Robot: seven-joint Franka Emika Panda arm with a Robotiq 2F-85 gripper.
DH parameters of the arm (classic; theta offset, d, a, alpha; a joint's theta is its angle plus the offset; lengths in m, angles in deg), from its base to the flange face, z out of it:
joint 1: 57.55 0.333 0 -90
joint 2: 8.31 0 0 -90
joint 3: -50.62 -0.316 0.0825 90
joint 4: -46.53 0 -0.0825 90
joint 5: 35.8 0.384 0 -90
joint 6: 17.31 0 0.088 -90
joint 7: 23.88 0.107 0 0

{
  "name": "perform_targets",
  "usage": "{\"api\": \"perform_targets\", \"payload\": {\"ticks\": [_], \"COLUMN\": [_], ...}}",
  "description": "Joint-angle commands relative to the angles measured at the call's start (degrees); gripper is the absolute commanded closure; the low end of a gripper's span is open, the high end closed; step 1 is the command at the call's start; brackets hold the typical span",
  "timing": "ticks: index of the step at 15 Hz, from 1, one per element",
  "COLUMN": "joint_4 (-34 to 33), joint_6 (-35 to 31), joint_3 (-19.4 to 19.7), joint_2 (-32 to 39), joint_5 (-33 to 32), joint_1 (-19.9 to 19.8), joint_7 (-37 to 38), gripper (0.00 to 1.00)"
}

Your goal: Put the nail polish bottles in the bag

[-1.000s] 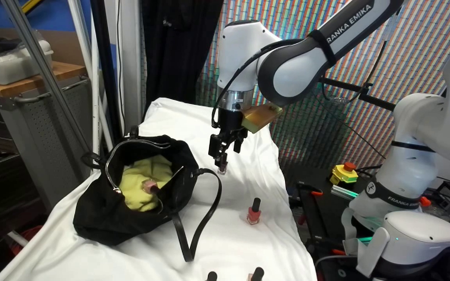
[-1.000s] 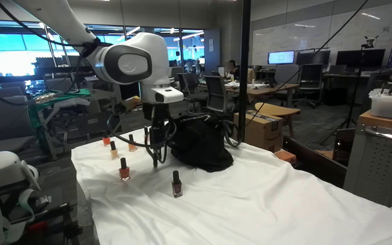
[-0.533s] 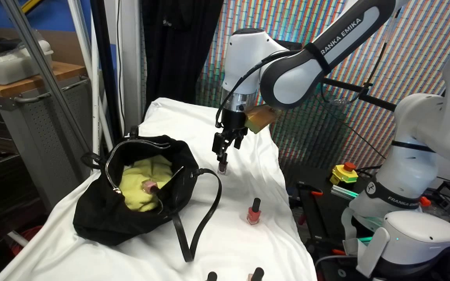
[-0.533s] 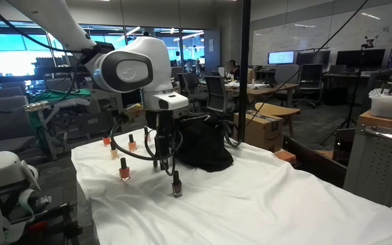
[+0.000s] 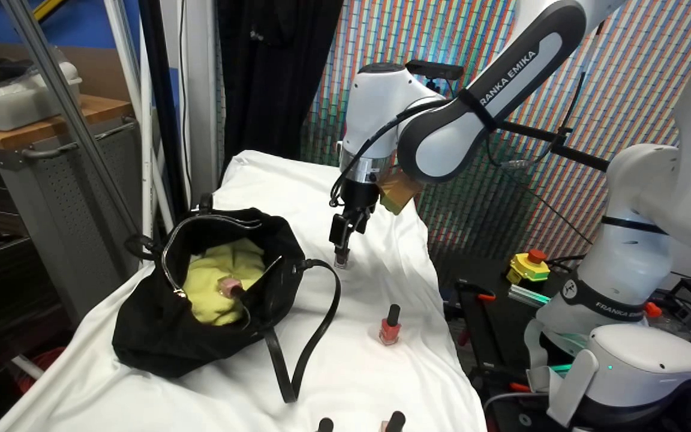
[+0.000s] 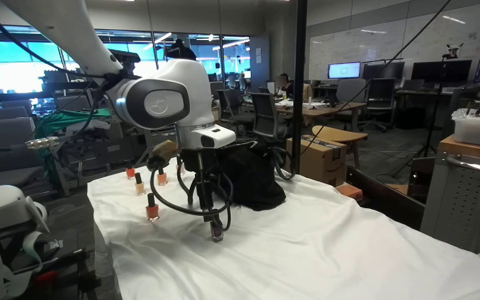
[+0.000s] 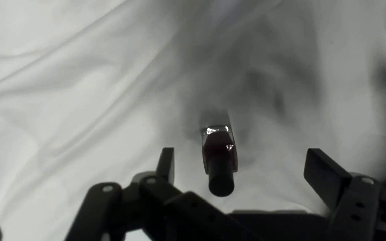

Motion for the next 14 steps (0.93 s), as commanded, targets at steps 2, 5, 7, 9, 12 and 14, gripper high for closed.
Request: {"api": "perform_targets", "payload": {"ticks": [2, 5, 7, 9, 12, 14], "joint_4": [0.42, 0.2, -0.03, -0.31, -0.76, -1.21], "joint_6": [-3.85, -4.51, -4.93, -5.0, -4.57, -4.09], "joint_3": [0.16, 0.08, -0.09, -0.26, -0.48, -0.36], "joint_2": [2.59, 4.29, 5.23, 6.02, 6.79, 7.25], "joint_5": [1.96, 3.1, 4.08, 5.37, 7.37, 7.87], "joint_1": [-0.45, -0.55, -0.74, -0.99, -1.44, -1.54], "joint_7": [-5.79, -8.54, -10.38, -12.46, -15.18, -16.14], "gripper": [0.0, 0.0, 0.0, 0.0, 0.0, 0.0]}}
